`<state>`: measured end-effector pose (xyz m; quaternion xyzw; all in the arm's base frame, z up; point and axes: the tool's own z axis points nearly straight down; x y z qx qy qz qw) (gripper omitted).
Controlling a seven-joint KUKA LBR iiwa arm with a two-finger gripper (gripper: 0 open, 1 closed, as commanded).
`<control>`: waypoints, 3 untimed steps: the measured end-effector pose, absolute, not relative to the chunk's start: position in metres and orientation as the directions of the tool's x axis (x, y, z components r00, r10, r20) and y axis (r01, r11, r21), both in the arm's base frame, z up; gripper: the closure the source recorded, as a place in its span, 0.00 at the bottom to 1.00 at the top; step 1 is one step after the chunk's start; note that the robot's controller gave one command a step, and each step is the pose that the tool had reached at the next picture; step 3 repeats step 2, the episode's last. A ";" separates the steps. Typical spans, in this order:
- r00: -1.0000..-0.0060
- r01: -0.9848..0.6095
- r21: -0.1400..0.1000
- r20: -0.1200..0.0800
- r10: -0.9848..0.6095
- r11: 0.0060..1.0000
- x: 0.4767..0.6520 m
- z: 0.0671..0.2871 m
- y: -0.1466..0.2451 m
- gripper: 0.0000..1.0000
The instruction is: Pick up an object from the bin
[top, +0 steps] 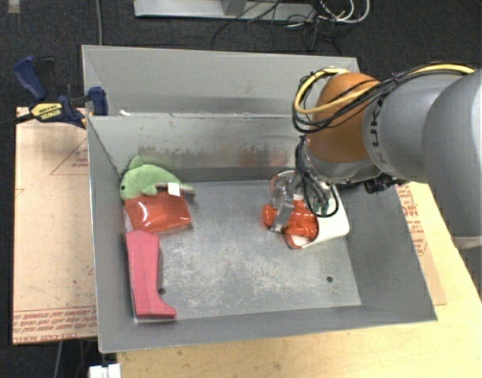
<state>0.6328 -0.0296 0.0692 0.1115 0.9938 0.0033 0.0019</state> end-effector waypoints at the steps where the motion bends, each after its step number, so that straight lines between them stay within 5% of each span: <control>1: -0.975 0.221 0.005 0.007 0.221 0.975 0.629 0.080 -0.030 1.00; 3: -0.975 0.221 0.007 0.002 0.221 0.975 0.631 0.101 -0.030 1.00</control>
Offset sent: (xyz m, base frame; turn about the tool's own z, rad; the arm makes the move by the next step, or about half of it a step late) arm 0.0000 0.0000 0.0352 0.0000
